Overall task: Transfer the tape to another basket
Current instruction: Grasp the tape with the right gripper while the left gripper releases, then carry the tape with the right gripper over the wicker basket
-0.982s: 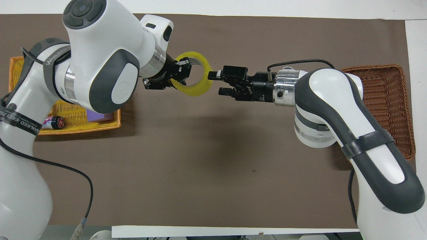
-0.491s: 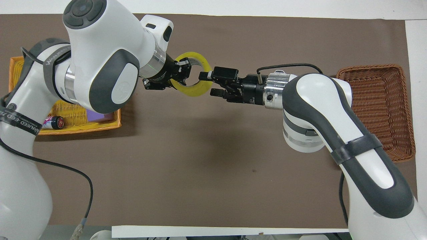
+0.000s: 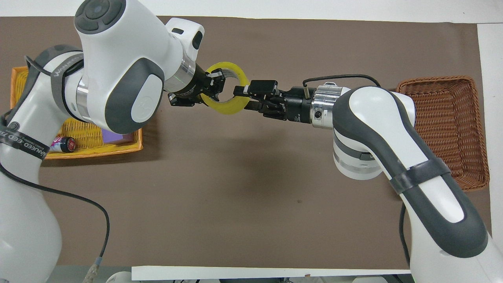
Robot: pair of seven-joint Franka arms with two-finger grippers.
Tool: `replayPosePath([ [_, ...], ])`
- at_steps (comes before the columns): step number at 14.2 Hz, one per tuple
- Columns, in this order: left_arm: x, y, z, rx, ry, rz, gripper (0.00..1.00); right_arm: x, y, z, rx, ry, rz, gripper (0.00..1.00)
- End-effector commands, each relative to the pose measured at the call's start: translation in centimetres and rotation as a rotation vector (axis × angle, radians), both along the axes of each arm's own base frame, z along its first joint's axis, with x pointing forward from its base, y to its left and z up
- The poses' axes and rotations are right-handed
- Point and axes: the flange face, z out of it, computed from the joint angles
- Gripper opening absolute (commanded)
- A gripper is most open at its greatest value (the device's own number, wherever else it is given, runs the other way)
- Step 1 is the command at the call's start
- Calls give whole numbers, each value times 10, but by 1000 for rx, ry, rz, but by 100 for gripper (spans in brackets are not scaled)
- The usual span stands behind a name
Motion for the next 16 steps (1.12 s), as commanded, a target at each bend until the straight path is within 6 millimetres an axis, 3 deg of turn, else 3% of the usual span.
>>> replayPosePath([
  [1, -2, 1, 9, 7, -2, 11, 1, 1, 10, 0, 11, 0, -7, 30],
  [4, -3, 1, 9, 6, -1, 12, 2, 2, 10, 4, 16, 12, -16, 10],
  [6, -3, 1, 9, 6, -1, 12, 7, 3, 9, 4, 14, 13, -16, 8],
  [7, -3, 1, 10, 7, 0, 11, 16, 3, 7, 5, 14, 10, -17, 8],
  [8, -3, 2, 12, 5, -1, 13, 38, 3, 7, 5, 13, 11, -16, 8],
  [9, -3, 4, 14, 10, 8, 13, 76, 4, 6, 6, 12, 9, -17, 8],
  [10, -6, 10, 24, 16, 13, 12, 97, 4, 5, 6, 13, 8, -17, 7],
  [11, -7, 20, 37, 12, 5, 21, 99, 4, 5, 6, 10, 7, -17, 7],
  [12, -8, 39, 60, 8, -13, 41, 99, 5, 2, 5, 6, 4, -16, 7],
  [14, 2, 106, 102, 9, -47, 123, 99, 10, -8, 5, -21, -8, -4, 6],
  [16, 9, 175, 131, 4, -84, 173, 99, 22, -42, 5, -66, -26, 18, 6],
])
